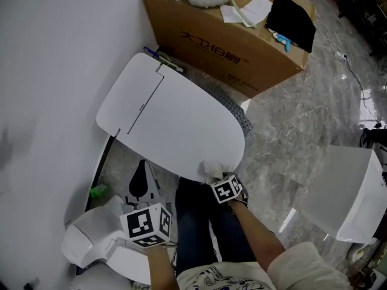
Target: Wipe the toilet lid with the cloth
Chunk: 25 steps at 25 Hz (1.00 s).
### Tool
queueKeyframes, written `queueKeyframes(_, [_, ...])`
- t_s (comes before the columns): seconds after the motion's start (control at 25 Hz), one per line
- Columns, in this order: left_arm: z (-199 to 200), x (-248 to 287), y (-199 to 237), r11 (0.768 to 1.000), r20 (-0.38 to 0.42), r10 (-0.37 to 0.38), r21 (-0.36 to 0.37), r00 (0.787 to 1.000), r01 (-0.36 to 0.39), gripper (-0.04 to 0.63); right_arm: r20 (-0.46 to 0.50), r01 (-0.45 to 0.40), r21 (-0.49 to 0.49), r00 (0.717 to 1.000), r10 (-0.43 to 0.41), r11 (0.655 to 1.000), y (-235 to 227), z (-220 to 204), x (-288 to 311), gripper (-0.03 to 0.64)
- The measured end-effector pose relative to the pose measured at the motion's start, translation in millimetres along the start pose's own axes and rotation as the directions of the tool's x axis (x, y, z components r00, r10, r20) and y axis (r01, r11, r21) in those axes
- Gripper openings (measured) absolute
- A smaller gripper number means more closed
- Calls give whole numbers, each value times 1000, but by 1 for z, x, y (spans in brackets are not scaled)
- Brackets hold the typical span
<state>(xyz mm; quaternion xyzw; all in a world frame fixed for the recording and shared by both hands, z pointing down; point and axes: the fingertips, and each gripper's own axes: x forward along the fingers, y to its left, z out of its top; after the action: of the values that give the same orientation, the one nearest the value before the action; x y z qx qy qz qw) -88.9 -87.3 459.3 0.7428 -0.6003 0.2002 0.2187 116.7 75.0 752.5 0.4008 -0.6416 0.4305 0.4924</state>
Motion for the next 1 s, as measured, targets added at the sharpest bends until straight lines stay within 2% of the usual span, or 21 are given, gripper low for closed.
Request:
queueKeyframes(0.28, [37, -13, -8, 1000, 54, -6, 1, 998, 6, 9, 130, 14, 63, 991, -22, 998, -16, 34, -60, 105])
queueKeyframes(0.4, [60, -22, -11, 1000, 86, -10, 6, 996, 9, 9, 224, 18, 93, 974, -38, 996, -17, 63, -100, 105])
queueKeyframes(0.52, [87, -34, -16, 1000, 126, -13, 14, 992, 11, 9, 324, 12, 121, 945, -51, 993, -15, 94, -147, 105])
queueKeyframes(0.68, [126, -56, -16, 1000, 193, -6, 16, 981, 3, 9, 477, 8, 135, 876, -72, 991, -9, 141, -219, 106])
queueKeyframes(0.84, [168, -71, -11, 1000, 267, 8, 21, 964, -14, 9, 630, 4, 122, 772, -81, 993, -3, 195, -295, 105])
queueKeyframes(1.0, [206, -87, -5, 999, 334, 25, 22, 942, -34, 9, 741, -3, 105, 667, -76, 994, 7, 234, -365, 104])
